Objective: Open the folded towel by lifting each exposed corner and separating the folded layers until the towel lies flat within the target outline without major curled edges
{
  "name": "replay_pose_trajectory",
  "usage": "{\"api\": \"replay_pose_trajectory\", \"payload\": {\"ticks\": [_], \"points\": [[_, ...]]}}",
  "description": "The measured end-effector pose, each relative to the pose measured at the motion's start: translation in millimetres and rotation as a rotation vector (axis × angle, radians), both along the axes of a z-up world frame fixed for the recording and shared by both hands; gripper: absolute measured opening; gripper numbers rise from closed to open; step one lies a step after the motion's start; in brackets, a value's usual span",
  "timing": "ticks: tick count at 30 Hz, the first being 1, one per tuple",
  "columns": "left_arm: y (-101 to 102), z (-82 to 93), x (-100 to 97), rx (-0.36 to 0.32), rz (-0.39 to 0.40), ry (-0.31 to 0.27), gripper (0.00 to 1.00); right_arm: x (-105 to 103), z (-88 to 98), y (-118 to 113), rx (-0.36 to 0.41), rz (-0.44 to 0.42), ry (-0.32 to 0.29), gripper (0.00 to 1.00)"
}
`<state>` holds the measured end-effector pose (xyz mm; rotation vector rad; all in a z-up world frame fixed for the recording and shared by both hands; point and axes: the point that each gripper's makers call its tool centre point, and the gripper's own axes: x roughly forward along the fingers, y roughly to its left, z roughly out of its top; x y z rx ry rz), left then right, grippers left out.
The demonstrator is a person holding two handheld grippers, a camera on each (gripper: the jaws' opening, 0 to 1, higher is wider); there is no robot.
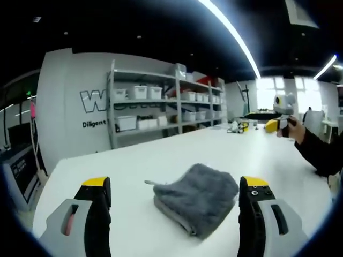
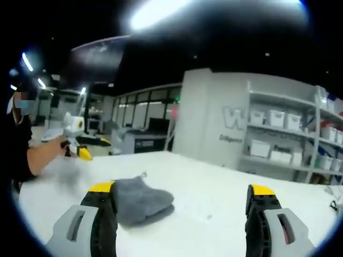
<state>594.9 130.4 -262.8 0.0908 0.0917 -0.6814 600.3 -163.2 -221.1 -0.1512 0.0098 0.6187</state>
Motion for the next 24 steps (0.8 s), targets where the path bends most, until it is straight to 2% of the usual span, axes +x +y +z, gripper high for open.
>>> {"api": "replay_pose_trajectory", "payload": {"ticks": [2,4,5,6,8,9,12,18,24], "points": [[1.4,-5.9,1.5,0.000,0.003,0.012,0.97,2.7,-6.5,2.0,-0.014,0.001,0.010,1.00],[-3.8,-15.7,2.9,-0.005,-0.019,0.027,0.97,8.2,-11.3,4.2,0.008,0.000,0.003,1.00],[-6.2,-29.8,1.5,0.012,-0.027,0.077,0.97,10.4,-17.3,8.9,0.014,0.015,0.021,1.00],[-6.9,-31.1,1.6,0.016,-0.028,0.072,0.97,12.0,-21.1,11.0,0.015,0.017,0.026,1.00],[-12.3,-47.1,-2.1,0.033,-0.053,0.100,0.95,16.9,-31.3,18.9,0.015,0.015,0.023,1.00],[-10.6,-45.9,4.3,0.039,-0.074,0.124,0.94,18.4,-35.6,22.7,0.011,0.019,0.029,1.00],[-9.0,-56.5,7.4,0.033,-0.090,0.157,0.92,17.7,-48.1,38.9,0.004,0.060,0.042,1.00],[-8.4,-72.6,10.6,0.025,-0.112,0.187,0.88,18.1,-74.7,51.6,-0.029,0.083,0.095,1.00],[-8.9,-87.3,12.4,0.030,-0.129,0.225,0.84,16.1,-88.7,61.7,-0.021,0.101,0.116,0.96]]}}
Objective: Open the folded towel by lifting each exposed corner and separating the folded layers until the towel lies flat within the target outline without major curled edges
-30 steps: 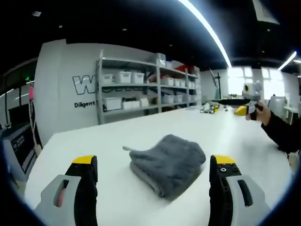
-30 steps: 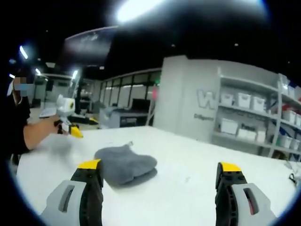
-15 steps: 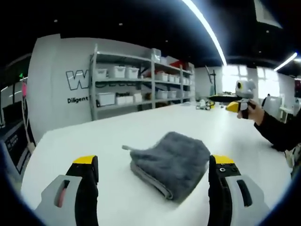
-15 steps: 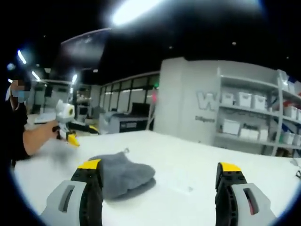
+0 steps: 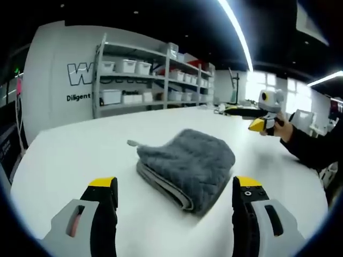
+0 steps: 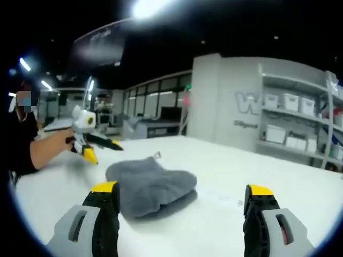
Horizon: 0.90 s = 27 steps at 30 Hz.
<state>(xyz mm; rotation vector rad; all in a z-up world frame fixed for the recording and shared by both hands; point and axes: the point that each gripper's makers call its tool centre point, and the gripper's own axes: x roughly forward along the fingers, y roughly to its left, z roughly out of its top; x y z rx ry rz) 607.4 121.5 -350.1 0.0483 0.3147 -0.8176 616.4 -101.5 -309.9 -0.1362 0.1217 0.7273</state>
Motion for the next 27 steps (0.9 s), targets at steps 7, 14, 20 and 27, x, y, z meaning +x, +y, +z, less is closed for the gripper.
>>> {"api": "replay_pose_trajectory", "payload": {"ticks": [7,14,20,27], "points": [[-5.4,-12.2,0.2,0.002,-0.031,0.036,0.77,1.2,-24.5,17.3,0.021,0.038,0.046,0.87],[-1.6,-16.1,8.8,-0.011,-0.032,0.056,0.68,-2.8,-31.2,24.0,0.032,0.068,0.064,0.77],[-4.0,-17.0,13.4,-0.033,-0.033,0.071,0.71,-4.6,-36.0,27.2,0.053,0.082,0.097,0.74],[-5.7,-25.0,13.3,-0.018,-0.033,0.092,0.61,-5.3,-50.5,40.0,0.039,0.101,0.141,0.67]]}}
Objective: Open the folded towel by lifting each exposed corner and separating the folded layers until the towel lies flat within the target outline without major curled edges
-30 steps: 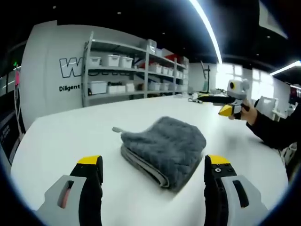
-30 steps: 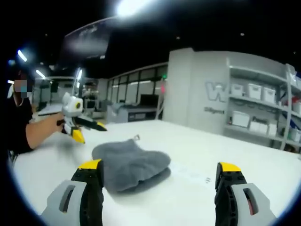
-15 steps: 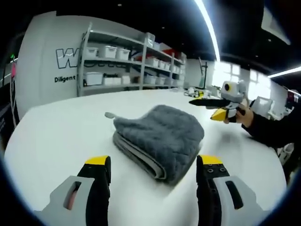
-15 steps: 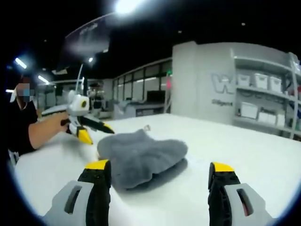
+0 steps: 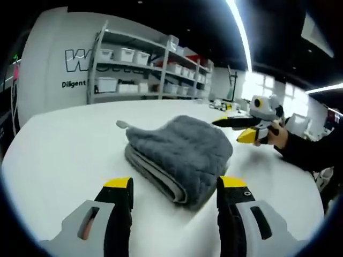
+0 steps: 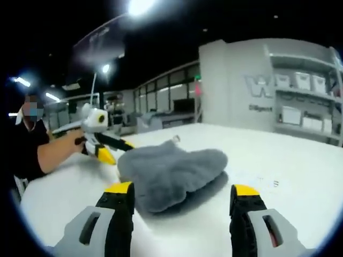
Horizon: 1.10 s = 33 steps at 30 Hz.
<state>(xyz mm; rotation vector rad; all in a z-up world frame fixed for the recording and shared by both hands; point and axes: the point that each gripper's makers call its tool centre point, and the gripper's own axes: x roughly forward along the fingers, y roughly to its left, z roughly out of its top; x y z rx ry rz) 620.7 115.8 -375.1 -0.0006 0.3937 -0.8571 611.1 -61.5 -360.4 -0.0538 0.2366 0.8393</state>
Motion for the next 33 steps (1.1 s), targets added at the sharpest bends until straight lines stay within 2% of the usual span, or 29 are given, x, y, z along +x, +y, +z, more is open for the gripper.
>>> {"api": "replay_pose_trajectory", "payload": {"ticks": [3,6,9,12,16,21,25,33], "points": [[-1.1,-1.4,-1.6,-0.002,-0.010,0.009,0.56,-0.3,-6.3,7.4,0.029,0.001,0.021,0.60],[-3.4,-3.3,-3.7,0.002,-0.021,0.009,0.54,-4.0,-10.6,15.8,0.025,0.017,0.029,0.61],[-7.7,-6.2,-6.2,-0.003,-0.029,0.019,0.46,-5.6,-11.0,19.1,0.029,0.032,0.032,0.59],[-13.0,-8.7,-9.9,0.014,-0.036,0.006,0.40,-7.0,-6.9,21.4,0.058,0.040,0.026,0.48],[-19.9,-7.2,-14.8,0.015,-0.044,0.001,0.36,-8.3,-10.7,24.0,0.065,0.049,0.050,0.49],[-22.1,-8.2,-19.5,0.009,-0.049,0.009,0.32,-12.2,-15.7,30.9,0.085,0.060,0.088,0.31],[-24.7,-7.9,-24.0,-0.004,-0.054,0.018,0.26,-14.9,-13.4,30.5,0.072,0.067,0.070,0.21],[-28.3,-8.9,-30.0,-0.043,-0.043,0.057,0.19,-20.0,-14.8,30.1,0.072,0.081,0.089,0.15]]}}
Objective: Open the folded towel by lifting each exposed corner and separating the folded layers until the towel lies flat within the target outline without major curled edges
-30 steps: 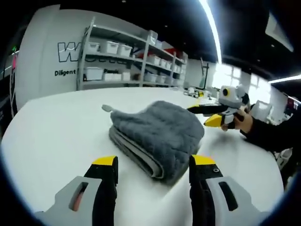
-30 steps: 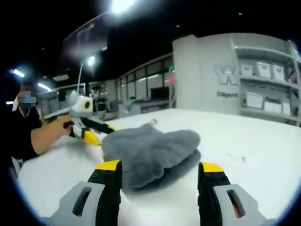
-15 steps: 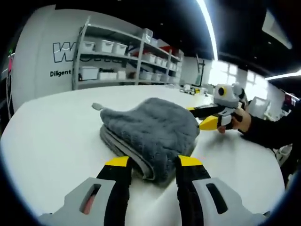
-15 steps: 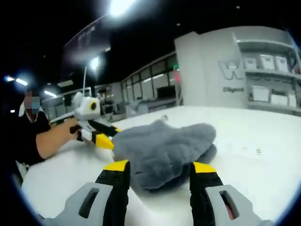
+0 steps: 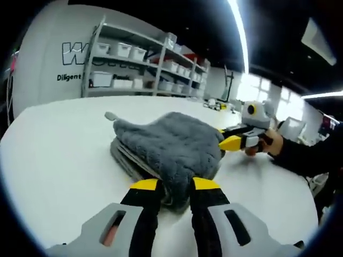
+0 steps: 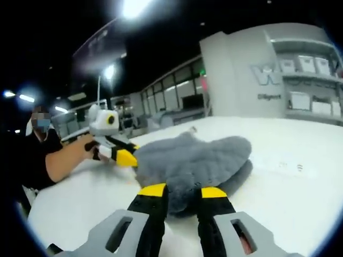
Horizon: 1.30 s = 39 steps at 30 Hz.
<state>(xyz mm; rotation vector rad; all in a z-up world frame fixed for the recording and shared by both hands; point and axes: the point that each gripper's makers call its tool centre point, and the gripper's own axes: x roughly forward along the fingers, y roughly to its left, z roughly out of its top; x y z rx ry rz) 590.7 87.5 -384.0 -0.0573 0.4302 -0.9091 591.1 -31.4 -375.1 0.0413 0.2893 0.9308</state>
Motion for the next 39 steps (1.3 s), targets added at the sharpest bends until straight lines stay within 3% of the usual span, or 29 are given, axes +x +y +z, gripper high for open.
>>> {"api": "replay_pose_trajectory", "payload": {"ticks": [8,12,16,24,27,39], "points": [[-6.3,-2.7,-11.5,0.035,-0.027,-0.009,0.15,-5.8,-0.4,0.4,-0.025,0.038,-0.025,0.12],[-6.2,-3.0,-13.1,0.030,-0.017,0.007,0.15,-9.2,0.6,0.4,-0.007,0.035,0.007,0.12],[-5.1,-7.1,-5.0,0.004,0.025,0.072,0.13,-10.7,-0.8,-2.3,0.018,0.016,0.076,0.10],[-10.0,-2.9,-13.0,-0.022,0.024,0.055,0.10,-18.6,4.7,-4.2,0.026,0.004,0.074,0.07],[-10.8,-1.1,-17.7,0.055,-0.024,-0.032,0.08,-28.9,4.8,-3.2,0.012,0.014,0.068,0.07],[-16.8,4.3,-44.0,0.073,-0.037,-0.024,0.07,-49.0,6.3,-10.6,-0.038,0.010,0.031,0.06]]}}
